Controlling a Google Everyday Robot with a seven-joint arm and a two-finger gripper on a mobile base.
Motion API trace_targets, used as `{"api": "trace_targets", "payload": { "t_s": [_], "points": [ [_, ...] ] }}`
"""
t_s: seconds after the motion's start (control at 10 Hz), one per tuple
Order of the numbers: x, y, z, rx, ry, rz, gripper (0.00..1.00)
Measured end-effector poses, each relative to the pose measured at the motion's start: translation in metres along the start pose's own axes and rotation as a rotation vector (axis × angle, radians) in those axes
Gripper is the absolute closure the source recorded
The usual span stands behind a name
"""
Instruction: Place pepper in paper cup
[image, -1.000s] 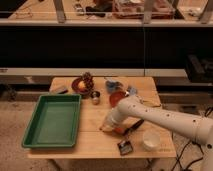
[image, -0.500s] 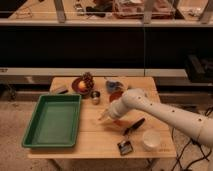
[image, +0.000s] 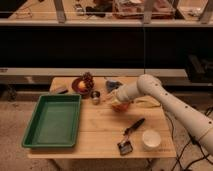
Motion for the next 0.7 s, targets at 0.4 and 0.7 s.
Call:
{"api": "trace_targets", "payload": {
  "t_s": [0.4, 0.7],
  "points": [
    [-0.013, 0.004, -0.039, -0.049, 0.026, 0.03, 0.88],
    [-0.019, -0.002, -0.075, -0.064, 0.057, 0.058, 0.88]
  ]
}}
